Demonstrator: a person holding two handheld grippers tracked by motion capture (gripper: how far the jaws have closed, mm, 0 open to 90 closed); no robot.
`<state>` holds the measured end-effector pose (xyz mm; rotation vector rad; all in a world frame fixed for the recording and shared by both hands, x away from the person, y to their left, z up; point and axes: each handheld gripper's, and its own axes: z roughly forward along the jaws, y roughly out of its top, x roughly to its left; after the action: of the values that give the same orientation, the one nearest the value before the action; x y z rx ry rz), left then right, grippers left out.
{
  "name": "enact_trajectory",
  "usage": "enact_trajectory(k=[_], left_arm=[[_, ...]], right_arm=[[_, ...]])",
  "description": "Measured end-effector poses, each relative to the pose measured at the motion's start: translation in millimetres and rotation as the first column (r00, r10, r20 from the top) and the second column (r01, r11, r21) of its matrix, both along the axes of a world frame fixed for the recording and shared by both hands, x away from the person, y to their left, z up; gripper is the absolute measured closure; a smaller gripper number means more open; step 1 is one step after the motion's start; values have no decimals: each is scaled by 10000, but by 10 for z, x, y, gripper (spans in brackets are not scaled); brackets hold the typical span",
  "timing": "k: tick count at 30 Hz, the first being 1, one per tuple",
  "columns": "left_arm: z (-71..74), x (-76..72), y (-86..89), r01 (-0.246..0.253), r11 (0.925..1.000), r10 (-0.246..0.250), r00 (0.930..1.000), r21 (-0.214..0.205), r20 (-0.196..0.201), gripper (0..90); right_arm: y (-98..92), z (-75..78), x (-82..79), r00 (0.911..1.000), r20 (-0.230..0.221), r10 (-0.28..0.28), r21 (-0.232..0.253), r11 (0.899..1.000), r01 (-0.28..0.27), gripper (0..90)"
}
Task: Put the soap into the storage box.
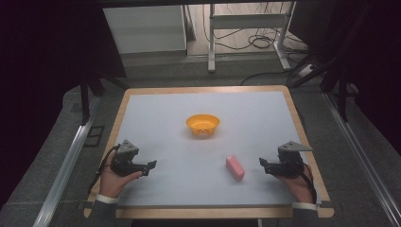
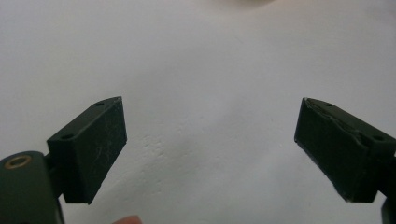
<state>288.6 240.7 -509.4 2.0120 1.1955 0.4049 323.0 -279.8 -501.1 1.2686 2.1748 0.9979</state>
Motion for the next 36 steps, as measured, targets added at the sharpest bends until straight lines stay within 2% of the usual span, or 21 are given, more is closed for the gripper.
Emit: enact_trajectory(k=[4,6,9,11,16,18,22,29,36], left_arm=[[-31,0,41,47,9994,-44,10000,-354,83,101],[-58,14,51,75,9990,-79,9999,-438,-70,112],[-69,28,38,195,9993,-202,9996,-329,-212,107],[-50,19,35,194,9989,-205,9994,-435,-264,123],[-37,-10,31,264,9987,-272,9995,-429,-179,153],[-38,-13,30,197,9993,-205,9995,-325,-228,157],[-35,-12,40,167,9992,-176,9996,-377,-243,148],[-4,-28,39,247,9984,-258,9994,-514,-213,164],[1,-21,15,365,9987,-372,9991,-364,-210,159]], right_arm=[[-2,12,8,10000,-18,33,142,9999,-33,149],[3,27,18,10000,-7,71,293,9995,-71,153],[15,49,31,9999,-66,109,407,9991,-106,153],[35,75,1,9999,-67,104,356,9993,-101,153],[16,95,-20,9998,-54,182,374,9991,-180,160],[5,83,6,9995,-155,273,402,9988,-267,160],[-31,73,40,9991,-334,279,398,9989,-266,160],[-74,181,23,9992,-365,185,637,9978,-161,180],[-40,250,29,9983,-456,369,829,9960,-330,199]])
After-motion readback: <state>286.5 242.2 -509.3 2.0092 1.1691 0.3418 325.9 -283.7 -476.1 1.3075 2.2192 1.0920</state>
